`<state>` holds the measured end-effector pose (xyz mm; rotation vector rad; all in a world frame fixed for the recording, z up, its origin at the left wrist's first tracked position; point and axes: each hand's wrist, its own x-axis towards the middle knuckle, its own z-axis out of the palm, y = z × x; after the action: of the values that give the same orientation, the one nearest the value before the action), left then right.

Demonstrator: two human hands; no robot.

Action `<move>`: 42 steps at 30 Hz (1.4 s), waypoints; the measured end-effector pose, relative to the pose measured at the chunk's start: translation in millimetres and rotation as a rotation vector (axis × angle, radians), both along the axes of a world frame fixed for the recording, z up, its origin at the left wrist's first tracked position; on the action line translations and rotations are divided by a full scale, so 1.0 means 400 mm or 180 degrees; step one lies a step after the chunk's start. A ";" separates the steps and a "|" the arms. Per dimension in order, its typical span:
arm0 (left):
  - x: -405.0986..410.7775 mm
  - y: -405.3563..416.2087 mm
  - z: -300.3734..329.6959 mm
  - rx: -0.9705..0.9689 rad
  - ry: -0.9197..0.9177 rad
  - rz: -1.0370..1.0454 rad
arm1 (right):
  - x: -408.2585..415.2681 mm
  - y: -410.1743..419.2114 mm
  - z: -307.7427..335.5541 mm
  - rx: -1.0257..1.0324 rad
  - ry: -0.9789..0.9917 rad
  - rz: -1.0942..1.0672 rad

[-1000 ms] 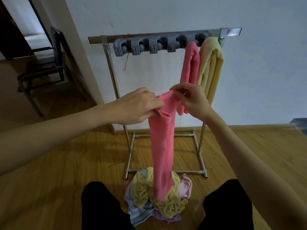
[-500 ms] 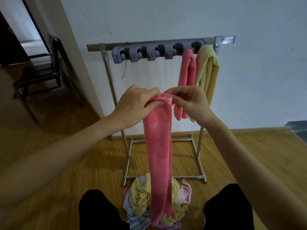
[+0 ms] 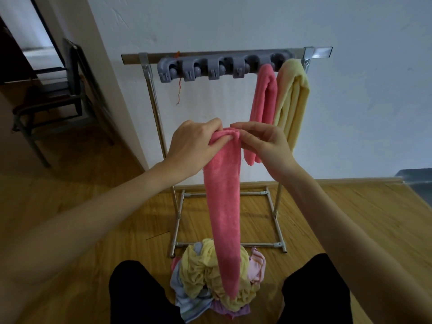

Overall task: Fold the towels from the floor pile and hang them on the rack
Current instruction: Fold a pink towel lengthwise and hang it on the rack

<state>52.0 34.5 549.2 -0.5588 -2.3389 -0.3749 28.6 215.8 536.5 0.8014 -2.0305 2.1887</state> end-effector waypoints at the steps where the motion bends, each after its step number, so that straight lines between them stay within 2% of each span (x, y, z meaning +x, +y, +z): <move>1: -0.002 0.002 0.002 0.0009 0.0022 0.0025 | 0.000 0.002 -0.003 -0.0055 -0.0071 0.0011; 9: -0.023 0.020 0.025 0.0174 0.0136 0.0023 | -0.010 -0.012 -0.012 -0.0312 -0.0088 -0.0356; 12: -0.028 0.000 -0.007 0.0574 -0.0038 -0.0228 | -0.016 -0.026 -0.024 -0.0378 -0.0197 -0.0420; 14: -0.022 -0.028 -0.059 0.0981 -0.0165 -0.0173 | -0.020 -0.036 -0.036 -0.0386 -0.0307 -0.0470; 16: -0.013 -0.059 -0.140 0.1476 -0.0677 -0.0065 | -0.022 -0.048 -0.050 -0.0427 -0.0423 -0.0481; 20: 0.015 -0.074 -0.308 0.2594 -0.2359 -0.0248 | -0.019 -0.075 -0.070 -0.0456 -0.0637 -0.0571; 22: 0.016 -0.064 -0.385 0.2868 -0.2744 -0.0177 | -0.018 -0.084 -0.072 -0.0542 -0.0735 -0.0599; 25: 0.009 -0.046 -0.475 0.2760 -0.3182 0.0073 | -0.006 -0.089 -0.055 -0.0780 -0.0956 -0.0539; 29: 0.028 -0.022 -0.577 0.2898 -0.3634 -0.0026 | 0.004 -0.071 -0.033 -0.1004 -0.1091 -0.0673; 31: 0.039 -0.021 -0.606 0.3055 -0.3854 -0.0031 | -0.007 -0.049 -0.045 -0.1059 -0.1248 -0.1071; 35: 0.033 -0.039 -0.588 0.2771 -0.4041 -0.0032 | -0.036 0.008 -0.137 -0.0997 -0.1814 -0.2187; 39: 0.016 -0.068 -0.499 0.2723 -0.3843 -0.0145 | -0.035 0.049 -0.281 -0.0330 -0.2281 -0.2494; 42: 0.005 -0.081 -0.392 0.2407 -0.3571 -0.0522 | -0.016 0.050 -0.383 0.0585 -0.2580 -0.2107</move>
<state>54.0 2.2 392.5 -0.1361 -2.7980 -1.9450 22.2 235.8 383.3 -0.8178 -2.3075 2.0675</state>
